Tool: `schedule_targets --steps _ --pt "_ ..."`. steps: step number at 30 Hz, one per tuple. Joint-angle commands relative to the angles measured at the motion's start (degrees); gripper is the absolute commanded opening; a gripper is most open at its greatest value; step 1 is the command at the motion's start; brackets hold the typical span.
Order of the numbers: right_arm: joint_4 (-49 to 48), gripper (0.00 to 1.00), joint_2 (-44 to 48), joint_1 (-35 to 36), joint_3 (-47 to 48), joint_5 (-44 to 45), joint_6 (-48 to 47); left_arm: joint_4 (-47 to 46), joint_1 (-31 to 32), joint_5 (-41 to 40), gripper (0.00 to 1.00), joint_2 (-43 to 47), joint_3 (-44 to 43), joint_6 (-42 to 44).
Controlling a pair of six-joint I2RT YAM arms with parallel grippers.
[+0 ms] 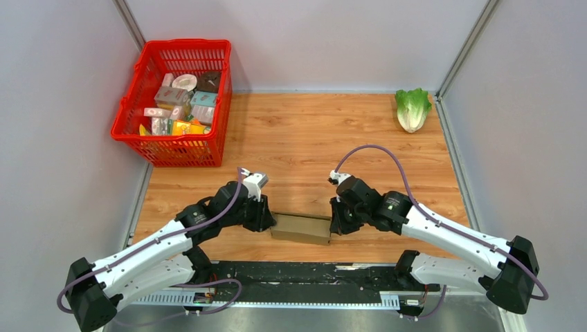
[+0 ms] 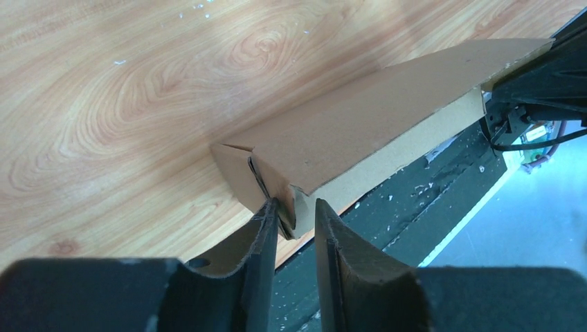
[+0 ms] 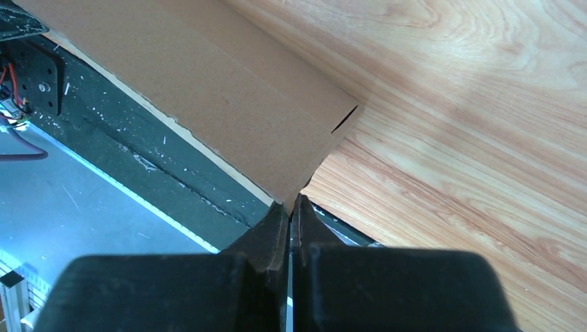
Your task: Fold the paper box
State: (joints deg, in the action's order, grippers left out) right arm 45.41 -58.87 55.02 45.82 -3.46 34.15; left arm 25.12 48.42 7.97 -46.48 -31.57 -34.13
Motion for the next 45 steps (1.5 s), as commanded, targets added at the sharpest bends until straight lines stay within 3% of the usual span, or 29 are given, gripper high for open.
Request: schedule_targets --steps 1,6,11,27,40,45 --pt "-6.3 0.00 -0.1 -0.2 1.7 -2.8 0.9 -3.3 0.4 -0.7 0.35 1.4 0.5 0.2" --pt "-6.6 0.00 0.2 -0.1 1.8 -3.4 0.8 -3.2 0.4 -0.4 0.35 -1.6 -0.5 1.3" --pt "-7.0 0.00 1.8 -0.1 1.6 -3.0 2.0 -2.5 0.4 -2.8 0.26 -4.8 0.1 2.0" --pt "-11.3 0.00 4.7 -3.9 -1.7 -8.5 8.0 -2.7 0.4 -3.7 0.25 -5.1 1.3 2.5" --pt "-4.7 0.00 2.3 -4.0 -4.4 -6.6 3.9 -2.5 0.5 -3.0 0.27 -1.3 1.2 1.9" --pt "-8.6 0.16 2.1 -4.0 -4.0 -8.6 3.6 -2.1 0.5 -3.6 0.36 2.1 1.3 1.0"
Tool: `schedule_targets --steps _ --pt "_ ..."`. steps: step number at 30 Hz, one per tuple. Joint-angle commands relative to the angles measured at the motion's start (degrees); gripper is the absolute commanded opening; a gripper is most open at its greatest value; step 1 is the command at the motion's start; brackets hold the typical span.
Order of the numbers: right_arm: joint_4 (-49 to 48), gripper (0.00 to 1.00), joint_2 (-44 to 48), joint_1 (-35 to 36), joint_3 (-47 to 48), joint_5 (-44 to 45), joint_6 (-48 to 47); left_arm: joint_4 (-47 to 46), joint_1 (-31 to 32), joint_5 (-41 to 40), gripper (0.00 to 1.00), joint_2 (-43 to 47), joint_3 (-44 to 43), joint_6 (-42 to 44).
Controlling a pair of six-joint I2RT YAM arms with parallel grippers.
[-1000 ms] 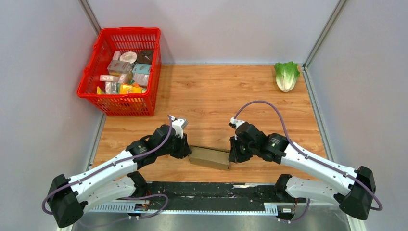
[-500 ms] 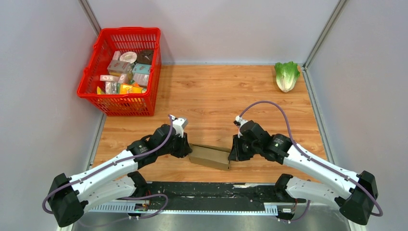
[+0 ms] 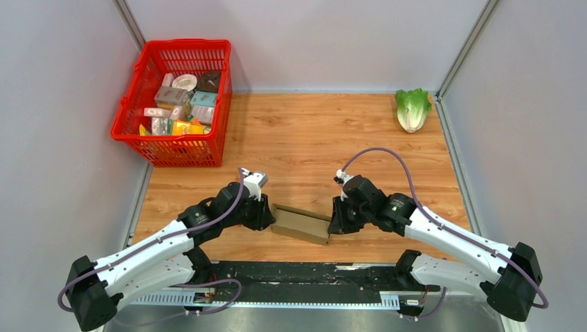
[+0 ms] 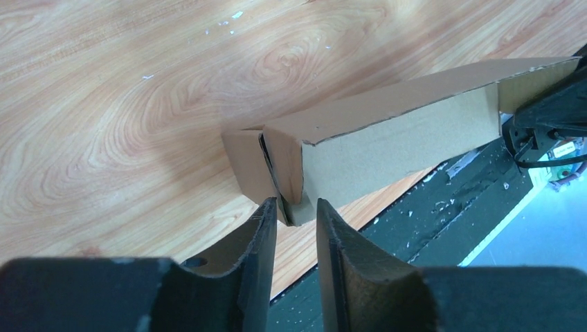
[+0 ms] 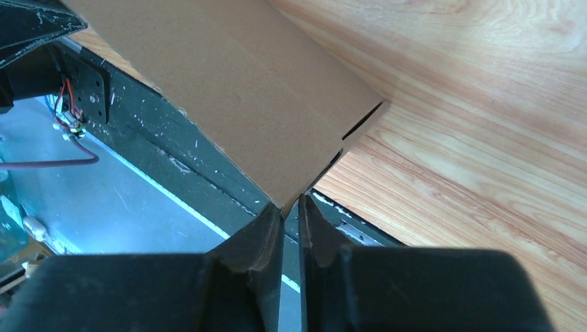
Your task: Fold the paper box
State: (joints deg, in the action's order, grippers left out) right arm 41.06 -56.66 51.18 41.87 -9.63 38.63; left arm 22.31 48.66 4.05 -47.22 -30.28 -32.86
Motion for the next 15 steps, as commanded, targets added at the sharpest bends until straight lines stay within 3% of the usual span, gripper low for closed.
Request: schedule_targets --steps 1,8,10,13,15 --pt "-4.7 0.26 -0.4 0.0 0.1 -2.8 -0.9 0.9 0.3 0.3 0.39 3.5 -0.2 -0.4" --pt "-3.9 0.55 4.0 0.0 1.5 -3.9 -2.2 6.6 0.2 -1.1 0.48 11.5 -1.3 -0.6" --pt "-2.4 0.70 5.5 -0.1 2.1 -3.6 -4.4 8.8 0.2 -2.5 0.49 14.1 -2.2 0.0" --pt "0.2 0.80 6.9 -0.1 2.9 1.8 -4.3 11.7 0.2 -3.9 0.51 16.7 -3.3 1.0" --pt "1.2 0.84 6.4 -0.1 3.3 6.9 -1.0 12.6 0.2 -6.6 0.58 17.4 -4.1 0.7"
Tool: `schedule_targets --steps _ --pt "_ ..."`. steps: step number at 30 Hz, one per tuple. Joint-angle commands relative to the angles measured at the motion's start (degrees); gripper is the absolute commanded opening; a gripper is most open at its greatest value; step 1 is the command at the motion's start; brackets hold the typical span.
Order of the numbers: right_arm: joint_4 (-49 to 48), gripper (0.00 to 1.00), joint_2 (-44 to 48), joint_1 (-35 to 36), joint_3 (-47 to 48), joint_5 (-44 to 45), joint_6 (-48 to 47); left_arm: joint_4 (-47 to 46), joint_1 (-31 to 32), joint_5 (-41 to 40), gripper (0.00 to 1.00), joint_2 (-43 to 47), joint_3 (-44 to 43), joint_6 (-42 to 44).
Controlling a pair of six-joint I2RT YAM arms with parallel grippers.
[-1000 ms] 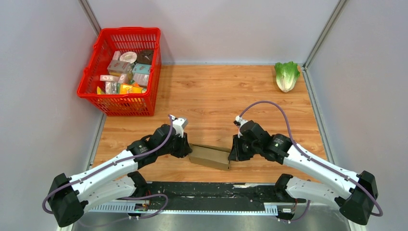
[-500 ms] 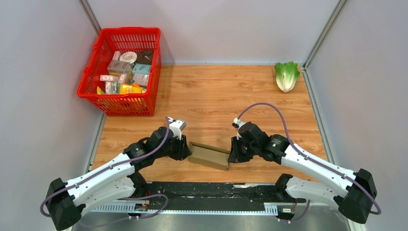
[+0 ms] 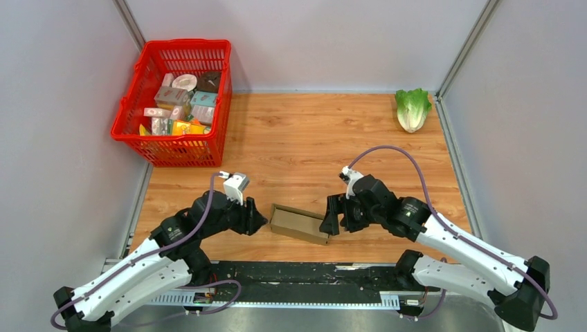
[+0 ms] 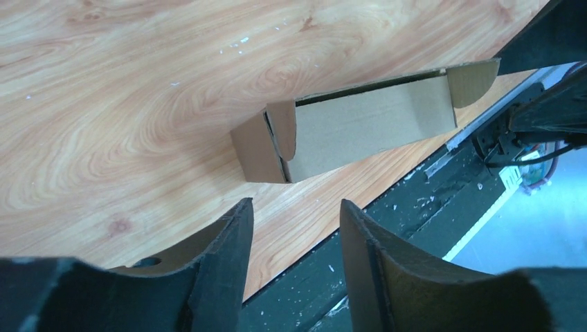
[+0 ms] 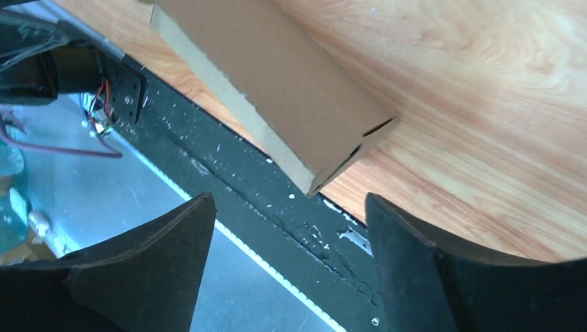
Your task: Fold the paper box
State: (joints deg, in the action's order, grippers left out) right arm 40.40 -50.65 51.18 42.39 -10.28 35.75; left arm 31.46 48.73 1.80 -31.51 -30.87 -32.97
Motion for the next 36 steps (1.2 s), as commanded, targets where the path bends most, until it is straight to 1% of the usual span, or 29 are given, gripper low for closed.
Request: schedule_targets --steps 1,2,3,4,5,6,7,8,9,12,14,15,16,17,18,20,21,23,25,27,29,30,31,32,34,36 --pt "2.2 0.92 0.0 -0.5 3.1 9.0 5.4 3.5 0.1 -4.9 0.64 1.5 -4.6 0.1" --pt "2.4 0.96 -0.5 -1.0 3.2 9.0 7.4 3.6 0.1 -5.6 0.66 1.0 -5.4 -0.7" --pt "2.4 1.00 -0.7 -1.8 3.4 8.1 9.2 4.1 0.0 -8.4 0.66 -0.3 -6.3 -1.9" --pt "2.5 1.00 -0.7 -3.9 3.4 7.0 11.5 4.8 -0.1 -10.1 0.67 -1.3 -8.0 -5.1" --pt "2.1 1.00 -0.5 -5.0 2.7 3.6 16.2 6.1 -0.5 -11.5 0.68 -2.1 -9.0 -6.6" --pt "1.6 1.00 -0.1 -7.4 1.9 2.1 18.4 6.2 -0.7 -12.4 0.71 -4.2 -9.6 -7.8" --pt "1.0 1.00 0.2 -8.6 1.2 0.5 20.4 6.3 -1.1 -12.8 0.75 -5.0 -10.6 -10.6" --pt "0.5 1.00 0.4 -9.9 -0.2 -2.5 22.3 6.4 -1.8 -13.1 0.76 -6.0 -10.9 -12.0" --pt "0.3 1.00 0.7 -12.3 -0.8 -3.5 23.1 6.7 -2.4 -13.0 0.77 -7.5 -11.3 -13.0" --pt "-0.2 1.00 1.5 -15.2 -3.0 -5.2 24.9 5.2 -5.9 -9.7 0.78 -9.1 -11.5 -15.7" --pt "-1.9 1.00 3.3 -15.6 -4.2 -5.7 25.3 1.3 -7.4 -7.7 0.77 -9.4 -9.7 -17.4" --pt "-2.5 1.00 4.1 -15.8 -6.1 -5.6 25.3 -0.2 -9.3 -5.0 0.77 -9.4 -8.9 -17.4" --pt "-3.5 0.99 6.0 -15.8 -7.2 -5.8 24.6 -1.3 -10.3 -3.7 0.72 -9.5 -8.0 -16.7" --pt "-4.5 0.97 6.9 -15.7 -8.5 -6.3 23.6 -3.8 -11.2 -2.2 0.69 -9.5 -7.5 -15.5" --pt "-4.5 0.93 7.8 -15.8 -10.1 -6.7 21.2 -4.3 -11.9 -0.2 0.67 -9.2 -7.4 -14.0" --pt "-5.6 0.92 10.3 -15.5 -11.4 -10.0 18.1 -3.9 -12.1 -0.4 0.65 -8.1 -7.4 -11.0" --pt "-6.1 0.91 11.2 -14.5 -12.2 -10.9 17.4 -4.4 -12.1 0.2 0.64 -6.1 -6.8 -10.1" --pt "-9.3 0.89 12.9 -13.4 -14.6 -15.8 16.0 -7.7 -12.1 2.1 0.64 -3.4 -3.4 -8.2" --pt "-10.3 0.84 13.2 -11.2 -16.0 -17.6 15.2 -7.9 -12.2 3.2 0.61 0.1 -0.6 -7.1" --pt "-8.2 0.84 14.0 -9.5 -15.3 -15.8 13.4 -6.1 -12.3 3.7 0.61 2.2 0.5 -6.4" --pt "-5.3 0.86 15.2 -9.5 -13.9 -12.2 11.0 -5.9 -12.2 5.0 0.62 3.0 1.9 -5.9" --pt "-5.4 0.94 16.7 -9.5 -13.7 -11.2 10.9 -6.3 -12.3 6.6 0.62 3.3 2.4 -5.9" --pt "-5.8 0.98 17.2 -9.5 -13.5 -10.2 10.8 -6.8 -12.3 7.2 0.64 3.1 3.4 -6.2" --pt "-6.4 1.00 17.3 -9.5 -12.9 -8.5 10.4 -7.6 -12.3 7.8 0.64 2.9 4.0 -6.5" --pt "-5.8 1.00 17.0 -9.5 -11.2 -7.5 8.9 -8.2 -12.2 8.5 0.64 1.6 4.9 -6.8" --pt "-5.5 1.00 16.5 -9.4 -9.8 -10.6 5.6 -8.5 -12.3 8.9 0.62 0.8 5.1 -6.8"
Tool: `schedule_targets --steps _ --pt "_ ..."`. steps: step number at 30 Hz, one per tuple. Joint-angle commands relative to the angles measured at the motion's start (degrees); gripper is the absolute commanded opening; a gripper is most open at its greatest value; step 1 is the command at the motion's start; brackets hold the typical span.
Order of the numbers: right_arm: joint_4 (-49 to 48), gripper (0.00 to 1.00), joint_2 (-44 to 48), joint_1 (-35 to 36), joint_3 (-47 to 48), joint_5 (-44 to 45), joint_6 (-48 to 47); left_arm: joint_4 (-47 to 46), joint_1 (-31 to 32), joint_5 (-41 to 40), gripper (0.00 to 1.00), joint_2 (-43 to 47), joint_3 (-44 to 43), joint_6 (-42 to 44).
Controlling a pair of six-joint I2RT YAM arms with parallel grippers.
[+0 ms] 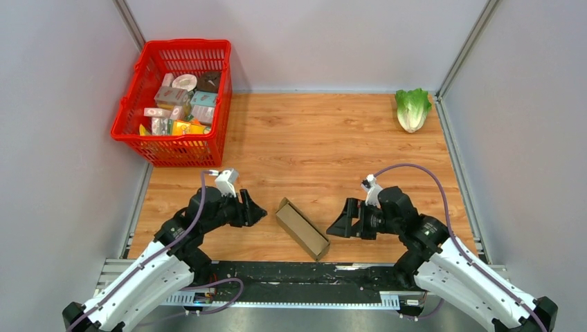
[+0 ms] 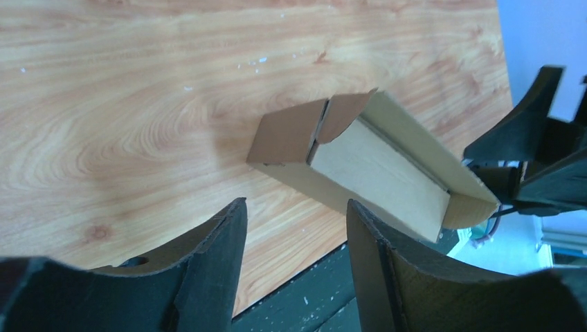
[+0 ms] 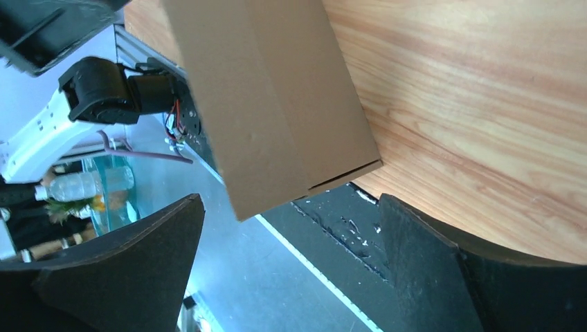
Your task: Fold the paper box
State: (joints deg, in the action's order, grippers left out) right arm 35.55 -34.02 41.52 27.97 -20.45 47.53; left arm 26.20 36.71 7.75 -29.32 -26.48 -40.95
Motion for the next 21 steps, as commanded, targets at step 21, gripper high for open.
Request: schedule_targets --steps 21 --pt "-27.4 0.60 -3.7 24.7 -8.5 11.7 7.4 -15.2 -0.1 14.1 0.27 -1.1 12.7 -4.6"
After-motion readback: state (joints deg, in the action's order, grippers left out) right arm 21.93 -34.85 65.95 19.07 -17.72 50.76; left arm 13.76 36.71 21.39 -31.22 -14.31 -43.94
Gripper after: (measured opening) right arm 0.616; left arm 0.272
